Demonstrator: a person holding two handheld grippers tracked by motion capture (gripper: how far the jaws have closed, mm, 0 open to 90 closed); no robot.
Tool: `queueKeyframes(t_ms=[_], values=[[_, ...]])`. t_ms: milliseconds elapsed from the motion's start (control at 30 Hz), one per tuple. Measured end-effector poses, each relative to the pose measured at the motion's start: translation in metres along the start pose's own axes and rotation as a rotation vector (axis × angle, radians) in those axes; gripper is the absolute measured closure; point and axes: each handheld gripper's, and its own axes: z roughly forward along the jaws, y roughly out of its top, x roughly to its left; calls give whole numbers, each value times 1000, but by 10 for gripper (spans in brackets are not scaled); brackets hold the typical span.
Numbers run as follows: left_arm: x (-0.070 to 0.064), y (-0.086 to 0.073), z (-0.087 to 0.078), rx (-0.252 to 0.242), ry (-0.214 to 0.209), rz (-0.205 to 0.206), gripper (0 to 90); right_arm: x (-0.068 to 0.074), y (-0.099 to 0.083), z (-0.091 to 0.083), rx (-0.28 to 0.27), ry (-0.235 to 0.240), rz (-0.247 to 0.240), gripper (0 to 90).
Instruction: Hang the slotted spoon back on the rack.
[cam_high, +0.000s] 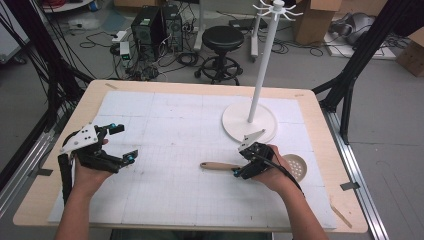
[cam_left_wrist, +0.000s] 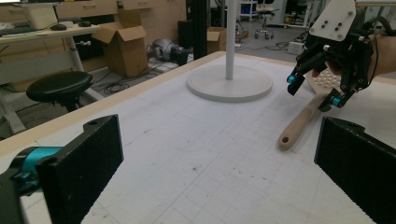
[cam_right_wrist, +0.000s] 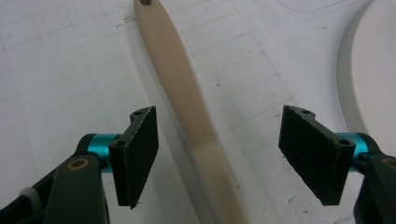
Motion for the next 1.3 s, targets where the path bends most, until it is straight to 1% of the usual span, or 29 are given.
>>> queueKeyframes(t_ms=[100, 133, 167, 233, 433, 533, 567, 600, 800, 833, 900, 933, 1033, 1100, 1167, 1300], values=[[0, 0, 0, 2, 0, 0, 17, 0, 0, 1, 13, 14, -4, 349], [0, 0, 0, 2, -1, 0, 17, 0, 0, 3, 35, 14, -10, 373], [0, 0, 1, 0, -5, -1, 17, 0, 0, 3, 35, 14, -10, 373], [0, 0, 1, -1, -6, 3, 17, 1, 1, 5, 54, 19, -13, 407], [-1, 0, 3, 1, -9, -2, 16, -1, 2, 12, 95, 37, 8, 501], [-1, 0, 3, 0, -13, 0, 17, -2, 1, 14, 110, 52, 22, 530], [-1, 0, 4, -4, -15, -1, 17, -2, 1, 15, 116, 56, 19, 538], [-1, 0, 4, -4, -16, 0, 17, -2, 1, 15, 120, 55, 23, 540], [-1, -1, 5, 3, -18, -3, 17, -4, 2, 15, 131, 68, 33, 556], [-1, 0, 5, 2, -21, 0, 17, -3, 2, 15, 131, 66, 35, 564], [-2, -1, 5, 3, -20, -1, 17, -3, 3, 15, 132, 61, 46, 611], [-2, -1, 5, 9, -20, 1, 17, -3, 3, 15, 132, 56, 42, 636], [-2, -1, 6, 8, -18, 2, 17, -2, 3, 15, 132, 58, 32, 644], [-2, -1, 6, 5, -19, 2, 17, -1, 4, 15, 140, 50, 34, 649], [-1, -1, 6, 8, -17, 3, 17, -1, 4, 15, 138, 52, 21, 656], [-1, -1, 5, 8, -17, 1, 17, 1, 6, 15, 153, 48, 7, 676]])
